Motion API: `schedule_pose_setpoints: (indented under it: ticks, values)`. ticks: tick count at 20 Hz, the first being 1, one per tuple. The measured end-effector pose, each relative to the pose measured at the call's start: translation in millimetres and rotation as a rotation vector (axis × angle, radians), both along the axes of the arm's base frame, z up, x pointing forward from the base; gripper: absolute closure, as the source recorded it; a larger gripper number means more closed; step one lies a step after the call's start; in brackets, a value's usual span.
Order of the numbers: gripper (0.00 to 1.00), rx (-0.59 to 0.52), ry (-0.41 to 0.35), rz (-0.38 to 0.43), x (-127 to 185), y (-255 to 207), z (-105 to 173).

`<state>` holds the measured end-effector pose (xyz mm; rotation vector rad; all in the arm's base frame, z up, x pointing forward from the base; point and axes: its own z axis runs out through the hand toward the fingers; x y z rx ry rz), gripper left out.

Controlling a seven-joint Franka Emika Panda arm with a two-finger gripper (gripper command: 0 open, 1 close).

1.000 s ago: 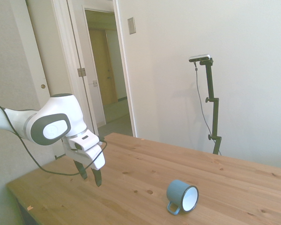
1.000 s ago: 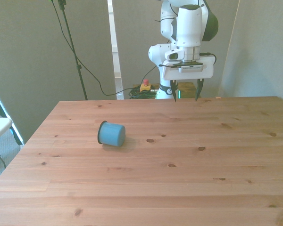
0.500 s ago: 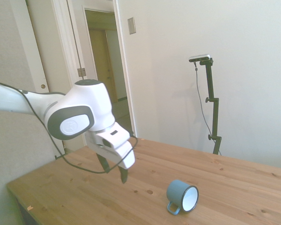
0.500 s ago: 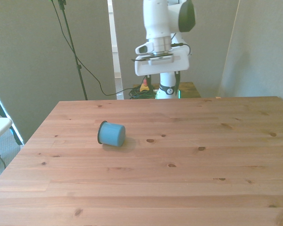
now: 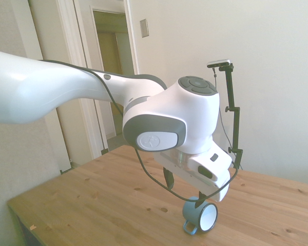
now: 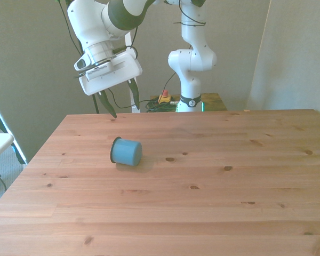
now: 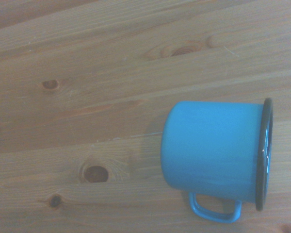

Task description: Flip the mug upright

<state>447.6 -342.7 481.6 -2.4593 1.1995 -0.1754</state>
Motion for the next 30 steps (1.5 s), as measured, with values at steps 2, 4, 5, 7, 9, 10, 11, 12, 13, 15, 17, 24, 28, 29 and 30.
schedule_pose_setpoints:
  ticks: [2, 4, 5, 7, 9, 10, 11, 12, 13, 15, 17, 24, 28, 29, 30]
  values:
    - [0.0, 0.0, -0.005, 0.001, 3, -2, 2]
    - [0.0, 0.018, -0.017, -0.003, 7, -9, 5]
    - [0.0, 0.024, -0.02, -0.007, 9, -15, 7]
    - [0.0, 0.044, -0.03, -0.019, 9, -34, 10]
    - [0.0, 0.057, -0.037, -0.042, 13, -56, 6]
    - [0.0, 0.073, -0.034, -0.049, 16, -65, 0]
    - [0.0, 0.09, -0.029, -0.054, 20, -74, -9]
    - [0.0, 0.11, -0.023, -0.055, 26, -80, -20]
    - [0.0, 0.142, -0.02, -0.05, 32, -85, -31]
    - [0.0, 0.195, -0.013, -0.039, 44, -91, -48]
    - [0.0, 0.253, -0.007, -0.02, 51, -95, -57]
    - [0.0, 0.413, 0.023, 0.035, 69, -95, -90]
    - [0.0, 0.479, 0.044, 0.049, 78, -85, -98]
    - [0.0, 0.489, 0.045, 0.051, 80, -82, -99]
    - [0.0, 0.499, 0.046, 0.055, 82, -79, -100]
